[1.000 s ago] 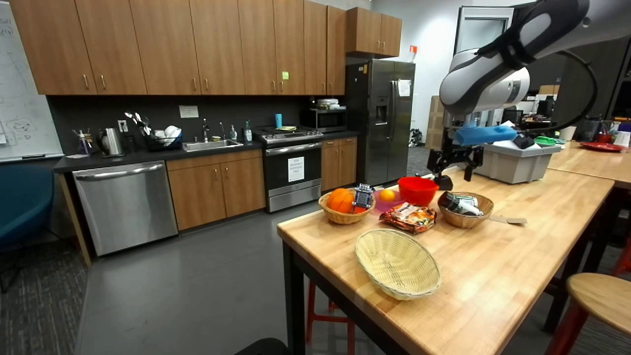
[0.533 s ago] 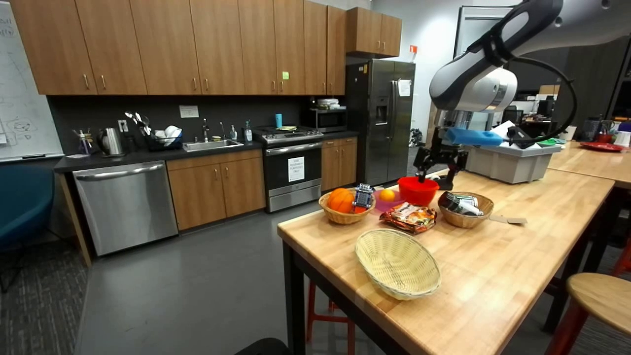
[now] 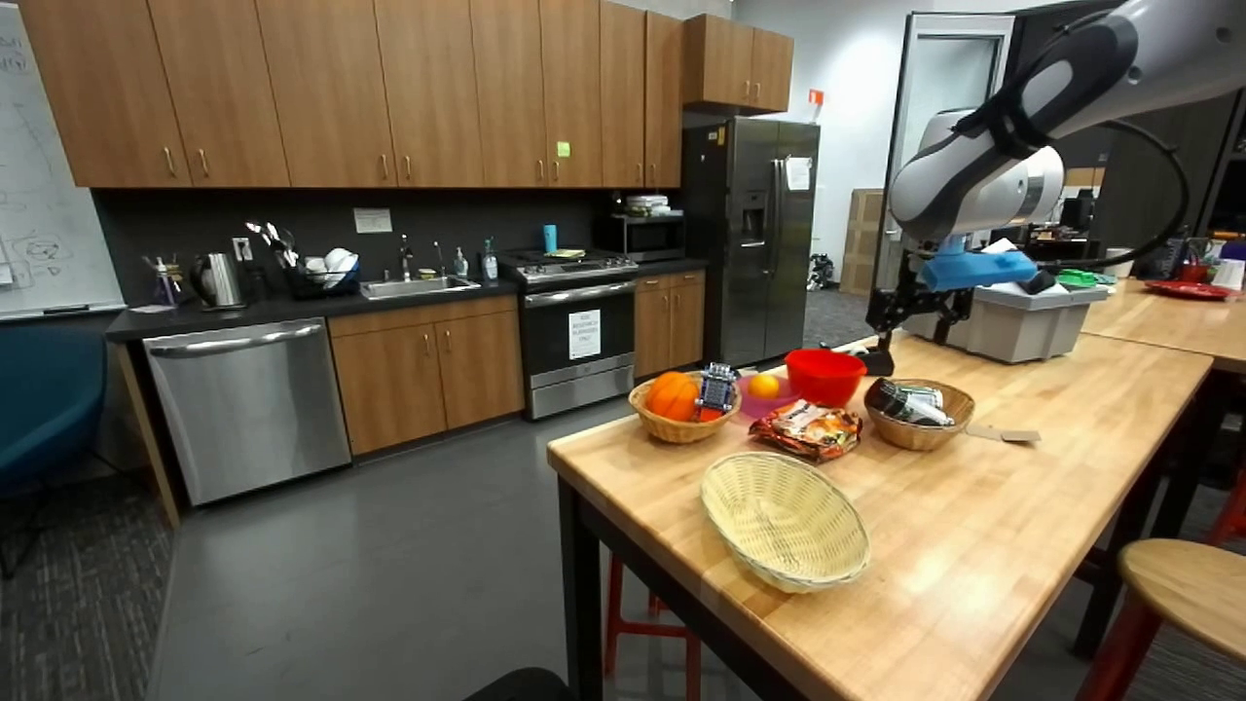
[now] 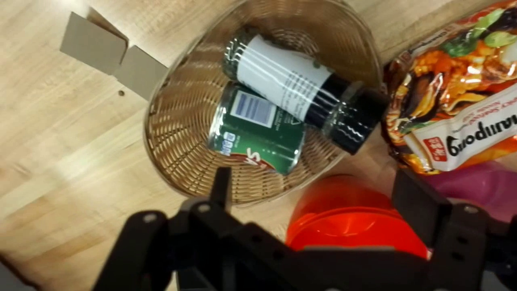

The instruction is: Remove the container from the basket on the right and put it on the orange packet

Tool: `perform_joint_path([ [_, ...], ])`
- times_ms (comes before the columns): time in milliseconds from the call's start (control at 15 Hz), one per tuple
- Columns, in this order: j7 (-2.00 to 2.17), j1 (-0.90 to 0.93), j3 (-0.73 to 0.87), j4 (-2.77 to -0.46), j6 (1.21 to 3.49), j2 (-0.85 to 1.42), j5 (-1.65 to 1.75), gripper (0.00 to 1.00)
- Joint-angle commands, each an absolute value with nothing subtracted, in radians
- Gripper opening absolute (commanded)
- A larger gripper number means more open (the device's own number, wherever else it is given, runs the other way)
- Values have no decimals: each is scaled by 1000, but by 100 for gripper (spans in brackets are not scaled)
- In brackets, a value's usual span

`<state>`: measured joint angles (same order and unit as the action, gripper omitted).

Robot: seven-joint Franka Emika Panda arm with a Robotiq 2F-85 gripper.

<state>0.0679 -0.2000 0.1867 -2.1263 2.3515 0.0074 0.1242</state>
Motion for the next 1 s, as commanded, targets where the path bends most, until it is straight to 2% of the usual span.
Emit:
perform_joint_path([
  [0, 87, -200, 194, -2096, 2294, 48, 132, 100],
  [600, 75, -191, 188, -2038, 2111, 103, 103, 100],
  [933, -69, -181, 161, -2041, 1991, 88, -13, 100],
])
